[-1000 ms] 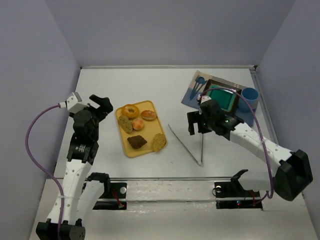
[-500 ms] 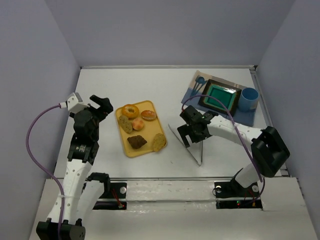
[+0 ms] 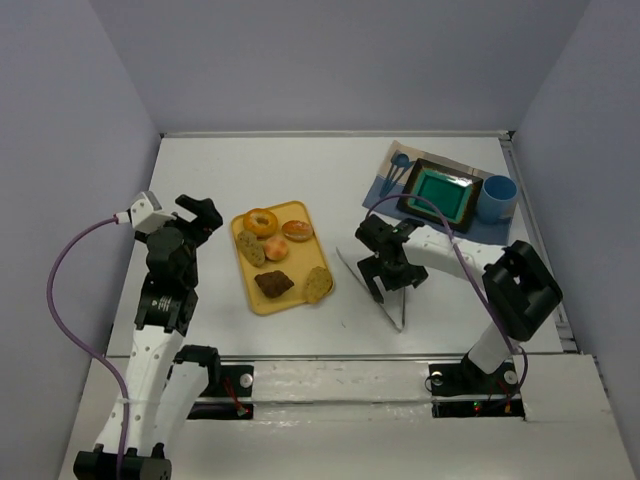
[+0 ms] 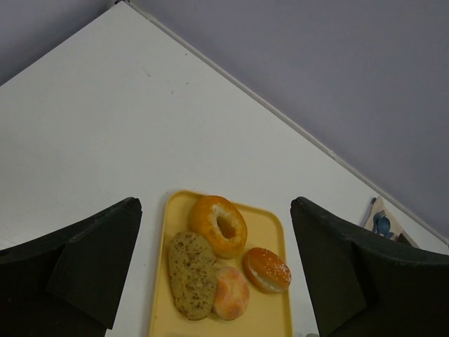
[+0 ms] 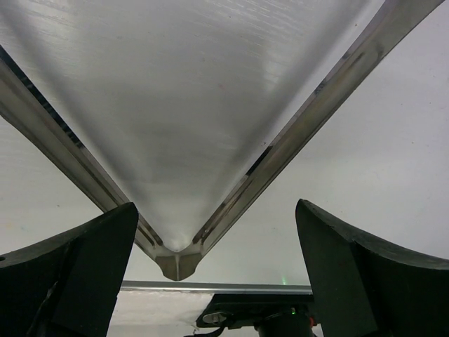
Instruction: Place the bread
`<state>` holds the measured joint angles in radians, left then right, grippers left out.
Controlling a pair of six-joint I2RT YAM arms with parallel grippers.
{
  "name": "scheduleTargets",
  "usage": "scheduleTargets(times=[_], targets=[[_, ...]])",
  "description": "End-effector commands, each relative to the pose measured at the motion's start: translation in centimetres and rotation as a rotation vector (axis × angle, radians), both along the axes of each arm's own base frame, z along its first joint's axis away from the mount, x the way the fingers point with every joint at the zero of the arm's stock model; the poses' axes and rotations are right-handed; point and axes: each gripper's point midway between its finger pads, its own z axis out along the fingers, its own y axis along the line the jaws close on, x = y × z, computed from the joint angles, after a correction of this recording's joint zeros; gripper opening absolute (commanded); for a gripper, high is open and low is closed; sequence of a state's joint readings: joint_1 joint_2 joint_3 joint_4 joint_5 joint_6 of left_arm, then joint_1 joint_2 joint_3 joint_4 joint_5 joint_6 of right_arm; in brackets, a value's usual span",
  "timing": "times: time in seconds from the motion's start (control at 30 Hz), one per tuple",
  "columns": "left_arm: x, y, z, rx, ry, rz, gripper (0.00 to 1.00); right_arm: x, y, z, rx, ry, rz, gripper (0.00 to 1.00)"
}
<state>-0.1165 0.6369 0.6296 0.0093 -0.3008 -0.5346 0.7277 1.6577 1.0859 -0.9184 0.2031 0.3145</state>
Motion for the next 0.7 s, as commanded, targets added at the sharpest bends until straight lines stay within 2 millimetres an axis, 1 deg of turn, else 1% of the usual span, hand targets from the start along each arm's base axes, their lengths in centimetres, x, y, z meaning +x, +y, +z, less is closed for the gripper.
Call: scheduleTargets(times=[0.0, 0.1, 0.17, 0.27, 0.37, 0.43, 0.5, 0.6, 0.67], targets=[[-0.3, 0.8, 1.1, 0.012, -0.048, 0.041, 0.99, -0.2, 0.8, 0.2, 0.017, 0.034, -0.005, 1.00], [-0.3, 0.9, 0.9, 0.015, -0.043, 0.047, 0.99, 0.1, 1.2, 0.8, 0.037, 0.013, -0.035, 1.00], [-0.2, 0.9, 0.9, 0.015, -0.042, 0.047, 0.99, 0.6, 1.7, 2.0, 0.075, -0.032, -0.071, 1.00], [-0.1, 0.9, 0.8, 0.014, -0.039, 0.047, 0.99, 0.4, 2.1, 3.3, 0.128, -0.054, -0.087, 1.00], [0.0, 0.9, 0.4, 0.014, -0.027, 0.047, 0.99, 0.0, 1.9, 3.9, 0.131, -0.056, -0.107, 1.00], [0.0, 0.8, 0.4, 0.015, -0.026, 0.046, 0.99, -0.5, 1.6, 4.0, 0.129, -0.044, -0.109, 1.00], [0.1, 0.8, 0.4, 0.015, -0.024, 0.044, 0.99, -1.5, 1.4, 4.0, 0.138, -0.010, -0.099, 1.00], [0.0, 0.9, 0.4, 0.016, -0.027, 0.049, 0.99, -3.1, 0.6, 3.2, 0.119, 0.050, -0.110, 1.00], [0.0, 1.0, 0.4, 0.015, -0.029, 0.056, 0.99, -3.5, 0.7, 2.7, 0.121, 0.074, -0.109, 1.00]])
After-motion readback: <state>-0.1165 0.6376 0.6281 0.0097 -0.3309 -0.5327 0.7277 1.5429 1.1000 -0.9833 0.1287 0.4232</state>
